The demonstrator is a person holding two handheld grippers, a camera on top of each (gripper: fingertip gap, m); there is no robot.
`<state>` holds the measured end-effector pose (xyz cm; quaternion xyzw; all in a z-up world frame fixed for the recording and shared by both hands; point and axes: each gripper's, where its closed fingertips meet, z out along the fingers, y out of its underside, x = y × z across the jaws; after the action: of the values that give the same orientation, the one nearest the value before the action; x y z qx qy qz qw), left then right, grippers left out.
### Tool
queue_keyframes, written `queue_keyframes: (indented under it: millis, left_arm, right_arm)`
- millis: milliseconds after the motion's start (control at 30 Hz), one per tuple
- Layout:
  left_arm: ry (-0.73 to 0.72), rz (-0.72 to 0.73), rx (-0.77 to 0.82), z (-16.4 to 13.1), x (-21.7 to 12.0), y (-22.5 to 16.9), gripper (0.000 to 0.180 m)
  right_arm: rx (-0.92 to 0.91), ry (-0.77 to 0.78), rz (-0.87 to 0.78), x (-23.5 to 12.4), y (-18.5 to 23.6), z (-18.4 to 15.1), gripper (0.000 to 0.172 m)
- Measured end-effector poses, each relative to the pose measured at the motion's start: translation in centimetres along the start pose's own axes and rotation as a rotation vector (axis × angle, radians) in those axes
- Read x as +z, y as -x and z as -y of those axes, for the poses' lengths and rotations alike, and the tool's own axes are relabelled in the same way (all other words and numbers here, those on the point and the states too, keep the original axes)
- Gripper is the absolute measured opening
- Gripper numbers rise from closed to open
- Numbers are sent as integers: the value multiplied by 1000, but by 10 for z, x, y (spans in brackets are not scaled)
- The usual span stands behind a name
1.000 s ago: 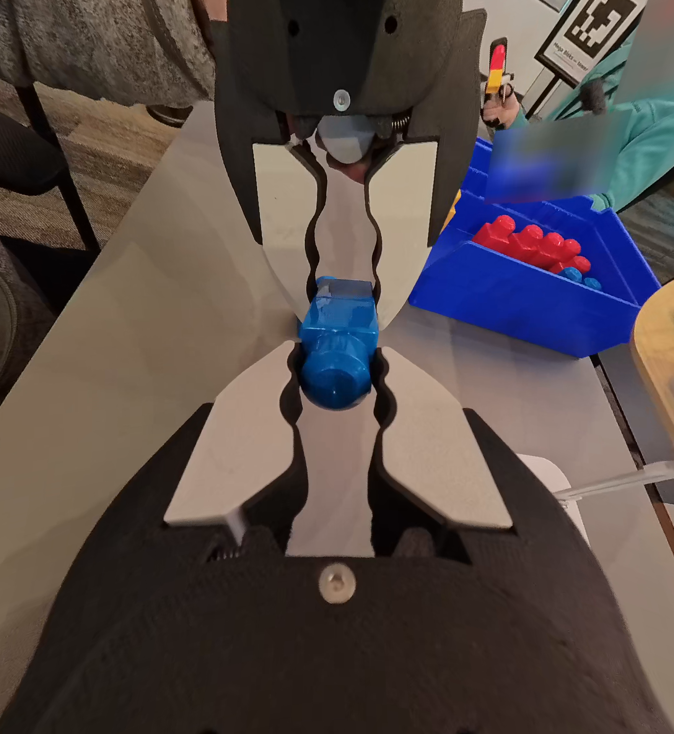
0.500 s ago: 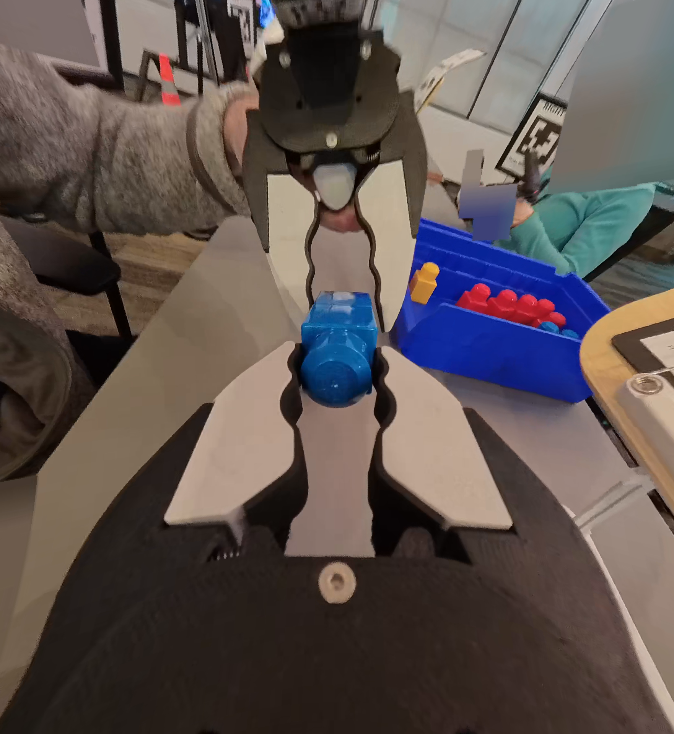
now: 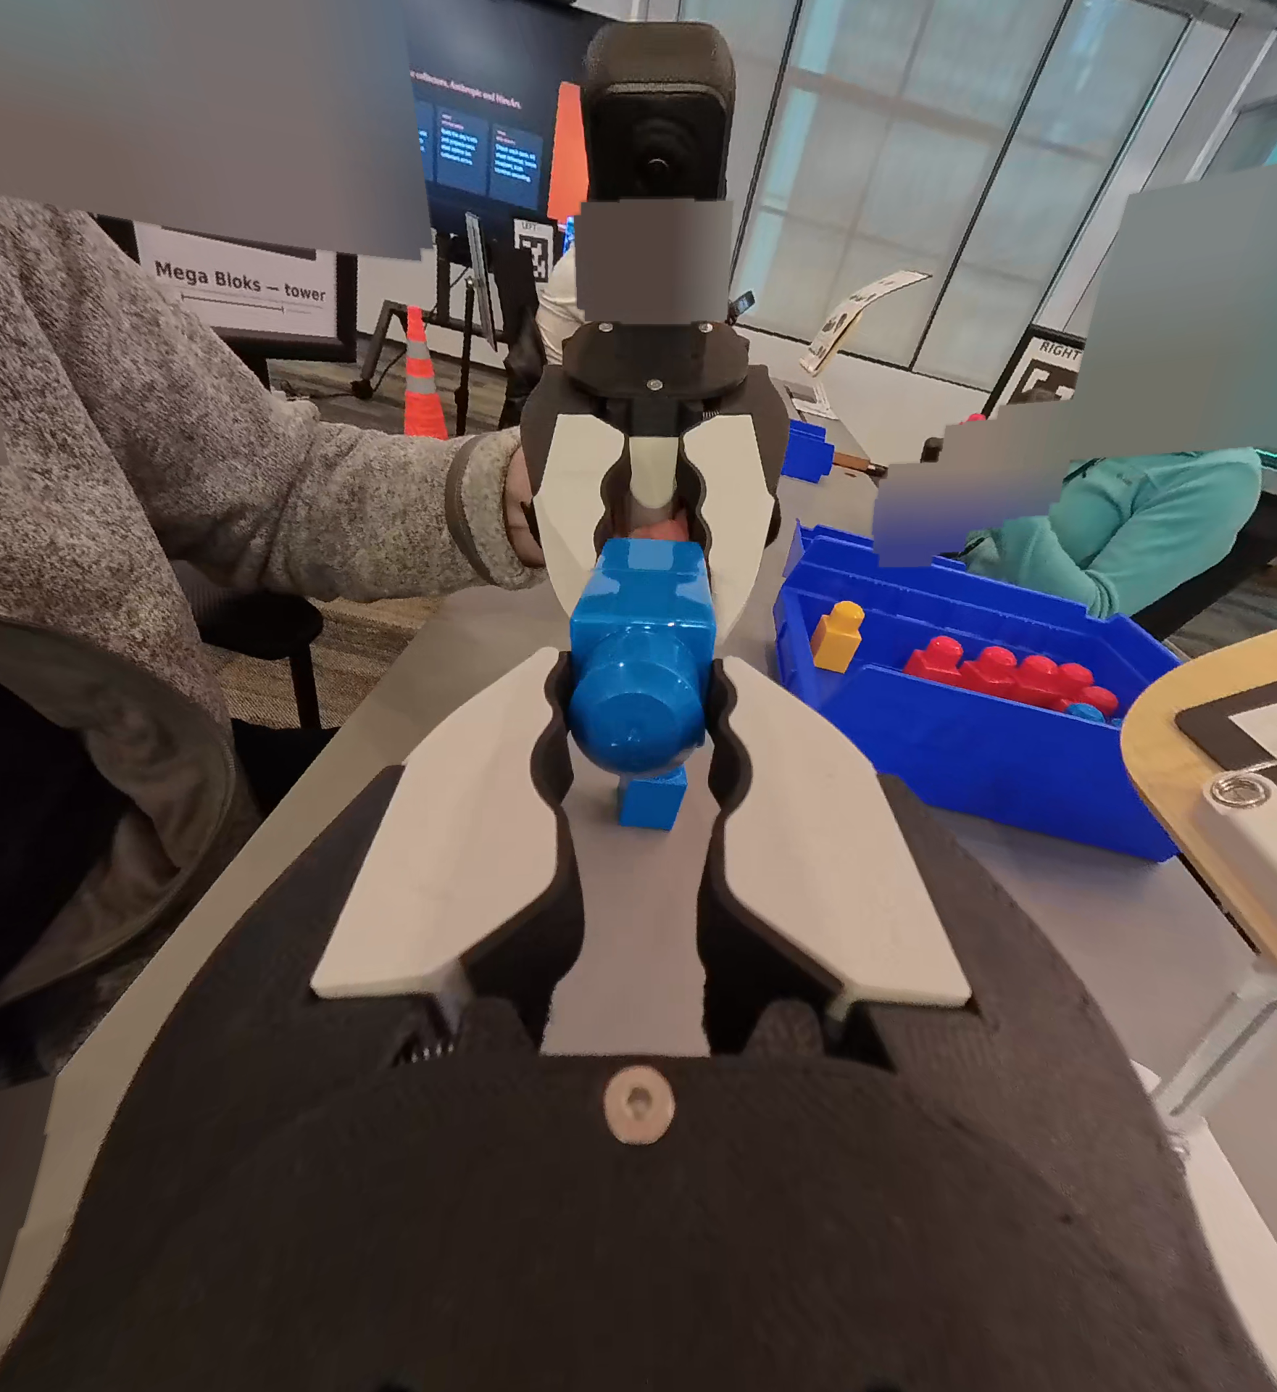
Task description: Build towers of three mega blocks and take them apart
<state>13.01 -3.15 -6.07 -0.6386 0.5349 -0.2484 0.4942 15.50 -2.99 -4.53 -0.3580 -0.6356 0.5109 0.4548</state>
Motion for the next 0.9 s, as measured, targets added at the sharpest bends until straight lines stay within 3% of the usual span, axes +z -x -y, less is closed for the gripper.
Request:
queue_keyframes:
  millis: [333, 533, 600, 700, 900]
  left_arm:
    - [47, 28, 50, -4, -2, -1, 34]
    - [-1, 56, 26, -6, -9, 9, 35]
    - [0, 89, 9, -17, -21, 21, 35]
    - [-31, 159, -64, -34, -48, 44, 35]
    - [-94, 223, -140, -61, -83, 69, 35]
  right_arm:
    - [-18, 39, -3, 3, 1, -4, 35]
    - [8, 3, -43, 6, -7, 3, 38]
    - [51, 22, -56, 5, -13, -4, 51]
    - [70, 122, -86, 11, -20, -26, 48]
    - [116, 356, -37, 58, -12, -74, 52]
